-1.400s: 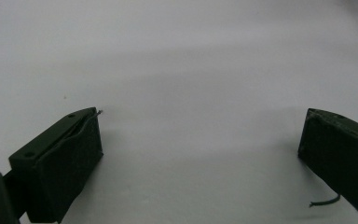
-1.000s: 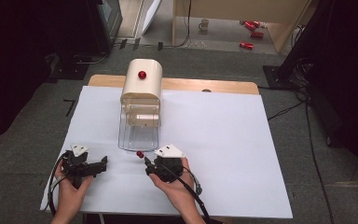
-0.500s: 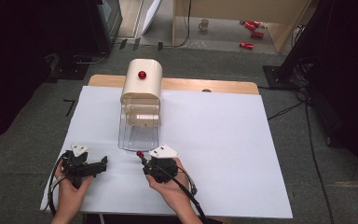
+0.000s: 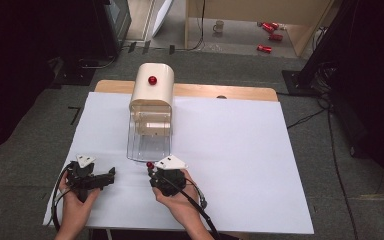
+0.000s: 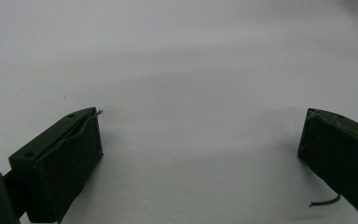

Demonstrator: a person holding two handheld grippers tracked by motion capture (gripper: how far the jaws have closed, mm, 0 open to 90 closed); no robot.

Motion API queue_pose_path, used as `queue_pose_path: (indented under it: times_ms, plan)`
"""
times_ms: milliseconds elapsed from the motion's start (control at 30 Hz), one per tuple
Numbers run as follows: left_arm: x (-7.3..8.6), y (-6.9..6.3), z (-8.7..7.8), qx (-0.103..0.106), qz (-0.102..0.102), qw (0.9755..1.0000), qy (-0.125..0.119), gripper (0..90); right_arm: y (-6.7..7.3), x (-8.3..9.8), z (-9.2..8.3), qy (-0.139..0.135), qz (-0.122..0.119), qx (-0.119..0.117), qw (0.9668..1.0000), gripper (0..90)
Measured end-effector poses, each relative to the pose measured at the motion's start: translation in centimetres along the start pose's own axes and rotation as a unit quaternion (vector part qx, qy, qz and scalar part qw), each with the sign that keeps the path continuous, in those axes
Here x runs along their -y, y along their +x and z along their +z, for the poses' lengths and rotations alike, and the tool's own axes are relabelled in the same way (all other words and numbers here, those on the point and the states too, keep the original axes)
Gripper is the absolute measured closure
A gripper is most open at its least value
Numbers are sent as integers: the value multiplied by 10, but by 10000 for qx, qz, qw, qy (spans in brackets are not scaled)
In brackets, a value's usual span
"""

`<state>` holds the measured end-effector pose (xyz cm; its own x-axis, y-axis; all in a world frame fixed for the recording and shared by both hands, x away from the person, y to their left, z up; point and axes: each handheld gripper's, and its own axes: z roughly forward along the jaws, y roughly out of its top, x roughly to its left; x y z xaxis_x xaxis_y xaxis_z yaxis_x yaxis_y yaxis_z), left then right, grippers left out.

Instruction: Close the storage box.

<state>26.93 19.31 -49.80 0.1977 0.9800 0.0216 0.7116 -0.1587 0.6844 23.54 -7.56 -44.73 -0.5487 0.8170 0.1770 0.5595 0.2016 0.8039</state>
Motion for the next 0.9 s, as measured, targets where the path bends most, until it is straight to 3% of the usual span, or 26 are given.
queue_pose_path:
  times_ms: [900]
  plan:
    - [0, 0, 0, 1, -1, 10000, 1, 0, 6, -1, 11, 116, -135, 58, 9998, 807]
